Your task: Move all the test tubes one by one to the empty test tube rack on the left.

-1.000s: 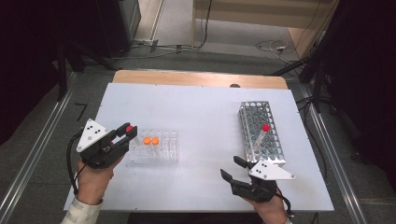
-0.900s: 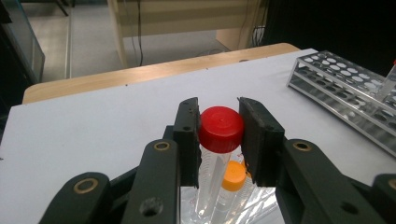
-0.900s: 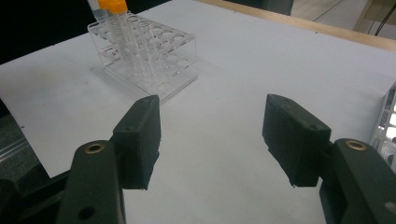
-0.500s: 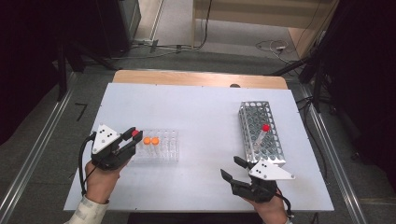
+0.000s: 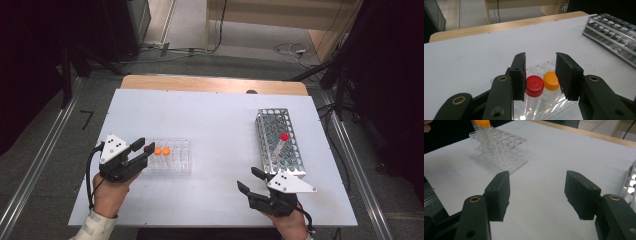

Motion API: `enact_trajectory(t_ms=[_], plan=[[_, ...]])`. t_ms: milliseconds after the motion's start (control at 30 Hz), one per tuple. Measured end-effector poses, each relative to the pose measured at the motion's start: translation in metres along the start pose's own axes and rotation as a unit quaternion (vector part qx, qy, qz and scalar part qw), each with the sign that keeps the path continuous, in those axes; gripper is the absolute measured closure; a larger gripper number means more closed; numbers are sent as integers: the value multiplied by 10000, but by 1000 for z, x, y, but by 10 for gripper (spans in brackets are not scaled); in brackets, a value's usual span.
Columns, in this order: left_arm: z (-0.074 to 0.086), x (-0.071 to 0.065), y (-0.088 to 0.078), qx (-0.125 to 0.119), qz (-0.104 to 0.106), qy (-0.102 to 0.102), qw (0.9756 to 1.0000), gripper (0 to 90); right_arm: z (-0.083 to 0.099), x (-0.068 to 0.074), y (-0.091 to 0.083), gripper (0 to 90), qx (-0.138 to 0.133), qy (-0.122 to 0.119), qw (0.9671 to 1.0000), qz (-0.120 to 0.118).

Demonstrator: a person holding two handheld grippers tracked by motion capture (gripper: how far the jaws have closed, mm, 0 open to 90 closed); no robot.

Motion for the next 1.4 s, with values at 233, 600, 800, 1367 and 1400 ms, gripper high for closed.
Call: enact_trajectory(t_ms=[233, 600, 800, 1367, 1400], plan=[[-6, 1, -3, -147, 21, -256, 9996, 322, 1, -18, -4, 277, 11, 86, 9992, 388], [-6, 1, 0, -56, 209, -512, 9985, 124, 11, -79, -14, 285, 54, 473, 9890, 1400], [-5, -1, 2, 26, 233, -460, 9987, 93, 18, -109, -6, 315, 186, 646, 9815, 1795], [-3, -6, 4, 103, 315, -325, 9989, 62, 23, -146, 21, 585, 463, 1000, 9710, 2122], [-3, -6, 4, 103, 317, -323, 9989, 63, 24, -147, 21, 604, 498, 1020, 9701, 2146]])
Point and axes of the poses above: each handheld gripper's, and its own axes: y roughly forward along the jaws, z roughly out of its underside, x roughly to its left, the point moved 9 cm from there along y, roughly forward along the jaws, and after that the axes turned 6 degrees about -y, right-handed, at the moved point
